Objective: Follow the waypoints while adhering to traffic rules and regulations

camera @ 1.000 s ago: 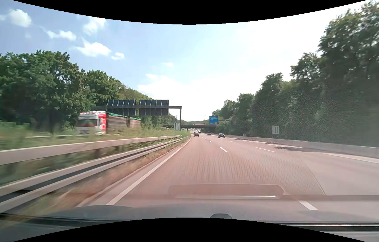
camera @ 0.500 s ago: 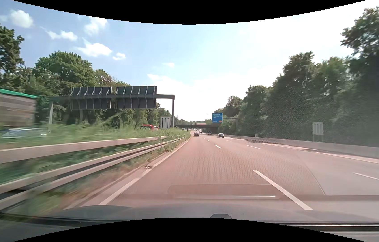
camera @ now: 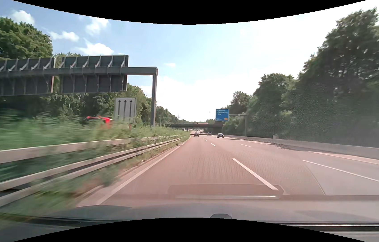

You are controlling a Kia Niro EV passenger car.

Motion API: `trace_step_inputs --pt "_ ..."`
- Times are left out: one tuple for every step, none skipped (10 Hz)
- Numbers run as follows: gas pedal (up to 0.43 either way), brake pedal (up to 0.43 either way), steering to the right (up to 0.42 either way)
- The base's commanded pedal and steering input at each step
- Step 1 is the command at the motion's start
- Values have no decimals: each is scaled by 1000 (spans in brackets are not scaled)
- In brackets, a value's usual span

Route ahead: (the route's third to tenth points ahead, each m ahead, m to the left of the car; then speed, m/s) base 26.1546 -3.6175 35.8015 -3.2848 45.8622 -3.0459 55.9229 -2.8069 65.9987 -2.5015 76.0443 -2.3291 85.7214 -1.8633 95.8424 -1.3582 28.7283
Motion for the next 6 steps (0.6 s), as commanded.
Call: trace_step_inputs --pt "138 0 -6" --pt "138 0 -6" --pt "138 0 -6" --pt "138 0 -5" --pt "138 0 -5" --pt "138 0 -4"
